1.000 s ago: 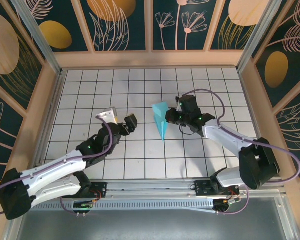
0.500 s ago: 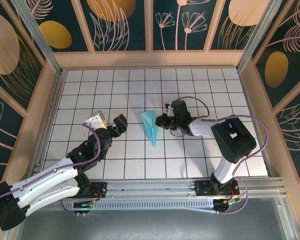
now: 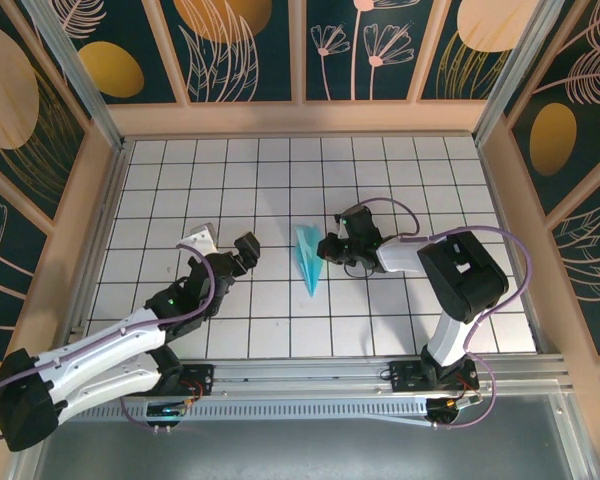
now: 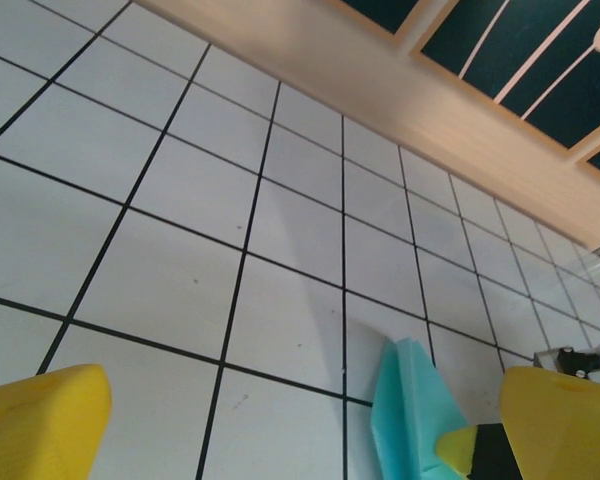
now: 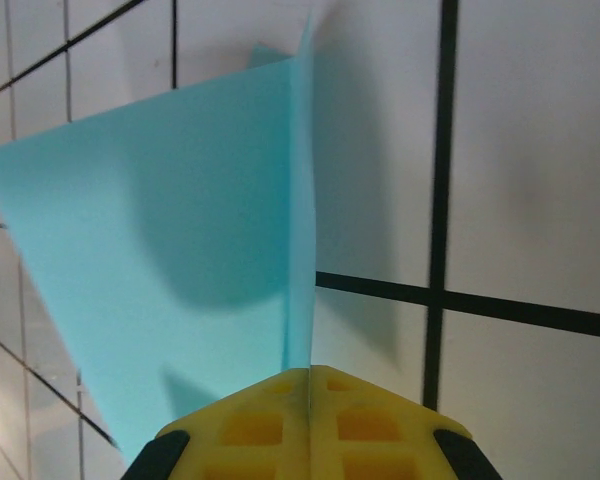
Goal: Fold a paper plane with a square sheet of paper (fold left side to right side)
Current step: Turn over the paper plane at the center of the table.
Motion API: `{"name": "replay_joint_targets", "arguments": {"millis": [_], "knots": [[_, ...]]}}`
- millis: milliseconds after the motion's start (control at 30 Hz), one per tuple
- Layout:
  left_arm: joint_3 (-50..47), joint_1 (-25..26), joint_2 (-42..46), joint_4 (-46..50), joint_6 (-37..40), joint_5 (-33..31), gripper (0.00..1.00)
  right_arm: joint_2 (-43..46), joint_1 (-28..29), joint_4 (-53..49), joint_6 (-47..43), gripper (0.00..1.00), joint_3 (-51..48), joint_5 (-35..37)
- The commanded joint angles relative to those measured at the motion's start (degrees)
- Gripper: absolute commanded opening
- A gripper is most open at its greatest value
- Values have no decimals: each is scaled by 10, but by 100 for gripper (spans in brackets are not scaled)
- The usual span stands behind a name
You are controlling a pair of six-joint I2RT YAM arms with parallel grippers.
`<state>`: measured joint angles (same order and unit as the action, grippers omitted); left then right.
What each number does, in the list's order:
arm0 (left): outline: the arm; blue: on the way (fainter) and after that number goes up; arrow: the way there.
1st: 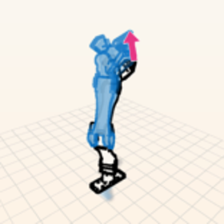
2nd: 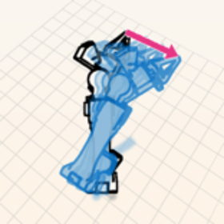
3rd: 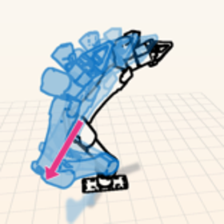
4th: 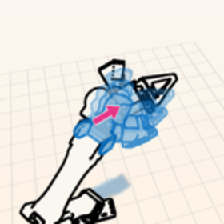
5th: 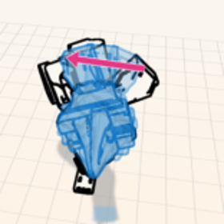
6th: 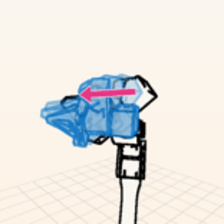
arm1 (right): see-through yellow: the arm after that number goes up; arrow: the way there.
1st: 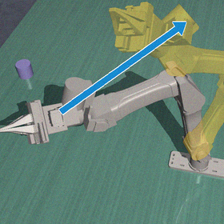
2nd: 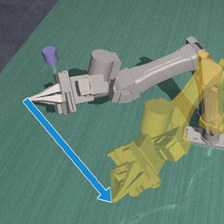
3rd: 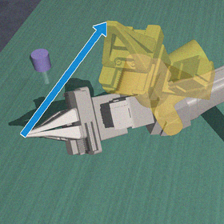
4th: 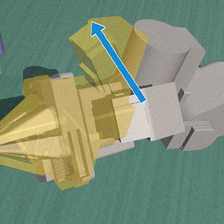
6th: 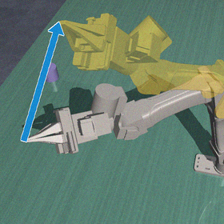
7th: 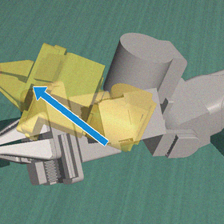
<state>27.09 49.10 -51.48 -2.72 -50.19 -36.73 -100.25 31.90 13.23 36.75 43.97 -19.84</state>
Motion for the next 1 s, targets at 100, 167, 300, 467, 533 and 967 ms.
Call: {"name": "replay_joint_targets", "arguments": {"millis": [100, 167, 300, 467, 533, 967], "knots": [[17, -5, -26, -2, -11, 25, 99, 16, -2, -34, -18, 3, -15, 34], [17, -5, -34, -5, -12, 31, 99, 22, -2, -32, -17, 5, -17, 34], [19, -7, -43, -11, -11, 39, 99, 35, -2, -39, -22, 8, -15, 35], [19, -9, -49, -16, -10, 44, 99, 46, -2, -48, -28, 7, -12, 37], [19, -10, -51, -18, -9, 47, 99, 45, -2, -55, -32, 11, -9, 37], [20, -17, -53, -18, -4, 50, 99, 83, 2, -125, -41, 32, 11, 90]]}}
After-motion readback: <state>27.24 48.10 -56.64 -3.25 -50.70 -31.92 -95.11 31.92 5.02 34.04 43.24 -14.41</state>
